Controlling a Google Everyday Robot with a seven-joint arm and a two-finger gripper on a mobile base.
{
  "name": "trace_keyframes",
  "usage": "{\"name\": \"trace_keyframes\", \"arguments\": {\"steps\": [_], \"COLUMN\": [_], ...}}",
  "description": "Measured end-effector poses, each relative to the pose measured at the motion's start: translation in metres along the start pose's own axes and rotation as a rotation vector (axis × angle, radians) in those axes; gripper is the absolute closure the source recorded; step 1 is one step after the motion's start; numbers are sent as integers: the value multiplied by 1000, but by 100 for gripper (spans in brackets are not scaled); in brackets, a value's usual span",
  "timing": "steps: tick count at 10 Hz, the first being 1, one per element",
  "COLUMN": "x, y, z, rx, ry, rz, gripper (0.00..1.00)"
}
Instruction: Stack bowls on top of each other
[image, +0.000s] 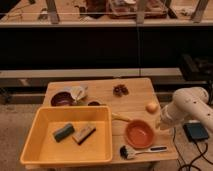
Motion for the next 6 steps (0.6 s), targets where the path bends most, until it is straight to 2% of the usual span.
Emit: {"name": "trace_keyframes", "arguments": {"steps": [2,4,6], "x": [-1,-1,-3], "y": [1,-2,-3], "z": [1,2,2], "rx": [-15,-12,-5], "ry": [-7,-12,-16], "rz": [-12,-23,-27], "gripper": [70,78,69]}}
